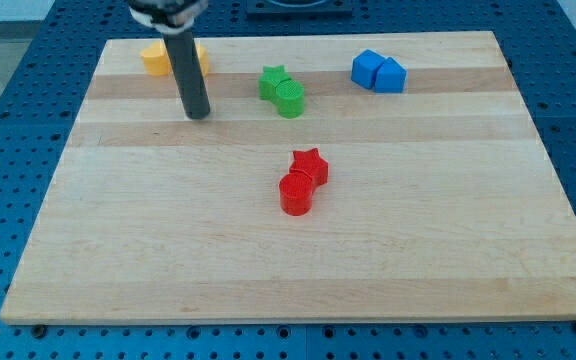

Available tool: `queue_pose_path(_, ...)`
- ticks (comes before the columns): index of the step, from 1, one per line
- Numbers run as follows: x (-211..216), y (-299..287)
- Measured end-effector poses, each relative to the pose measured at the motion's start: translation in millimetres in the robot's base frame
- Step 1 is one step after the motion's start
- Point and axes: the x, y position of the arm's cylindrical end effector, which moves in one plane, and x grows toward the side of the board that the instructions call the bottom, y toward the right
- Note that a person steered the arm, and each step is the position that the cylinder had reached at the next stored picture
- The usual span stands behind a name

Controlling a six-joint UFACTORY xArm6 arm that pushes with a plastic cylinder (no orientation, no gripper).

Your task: Push the green star and green circle up a bit

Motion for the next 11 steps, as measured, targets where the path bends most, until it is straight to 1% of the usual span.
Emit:
queue_pose_path(1, 28, 56)
queue_pose_path(2, 29, 100)
queue_pose_path(3, 23, 116)
queue_pose_path(7, -24, 132)
queue_pose_path(9, -35, 131)
queue_pose_path(11, -35, 95)
